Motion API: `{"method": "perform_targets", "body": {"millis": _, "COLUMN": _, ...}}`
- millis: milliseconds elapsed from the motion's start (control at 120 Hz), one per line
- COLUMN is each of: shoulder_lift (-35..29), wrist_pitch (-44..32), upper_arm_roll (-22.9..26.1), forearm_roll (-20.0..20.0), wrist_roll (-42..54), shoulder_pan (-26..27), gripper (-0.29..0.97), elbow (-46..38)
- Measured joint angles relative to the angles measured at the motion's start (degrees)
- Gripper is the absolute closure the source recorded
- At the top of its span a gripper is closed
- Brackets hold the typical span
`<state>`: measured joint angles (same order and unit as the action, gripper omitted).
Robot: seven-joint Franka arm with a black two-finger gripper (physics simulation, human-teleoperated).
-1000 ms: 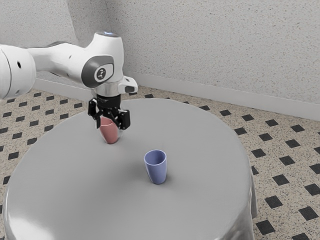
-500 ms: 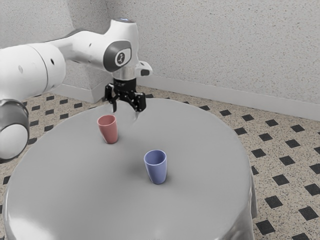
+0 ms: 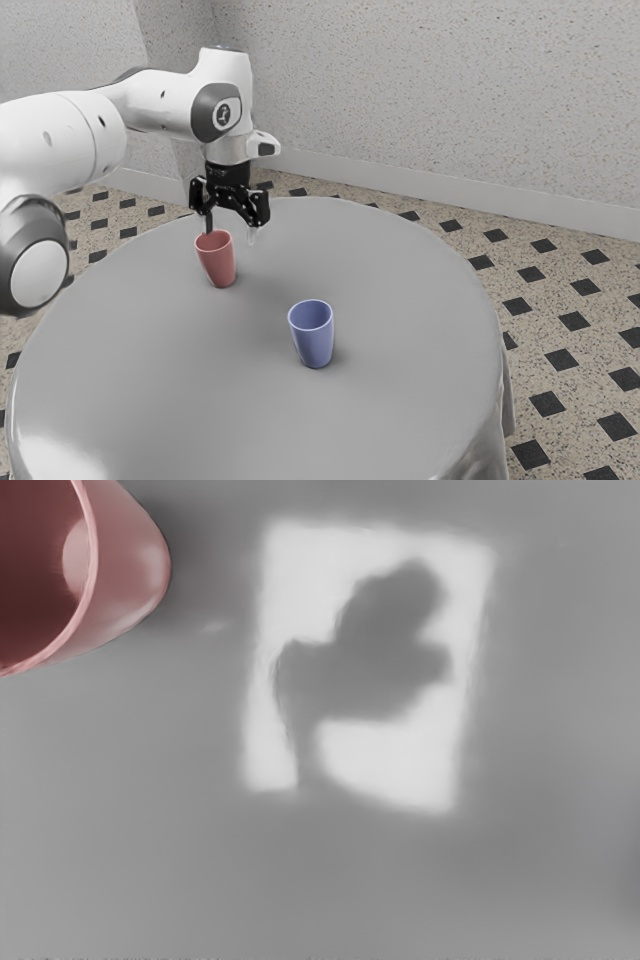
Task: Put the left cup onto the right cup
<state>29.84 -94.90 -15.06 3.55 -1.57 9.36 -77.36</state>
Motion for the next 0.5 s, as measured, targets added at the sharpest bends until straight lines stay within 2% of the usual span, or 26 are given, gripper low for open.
{"method": "perform_targets", "body": {"millis": 500, "shoulder_lift": -0.62, "wrist_pitch": -3.31, "upper_arm_roll": -1.12, "forearm_roll": 0.72, "wrist_roll": 5.13, "shoulder_pan": -3.57, "gripper": 0.0, "elbow": -4.74}}
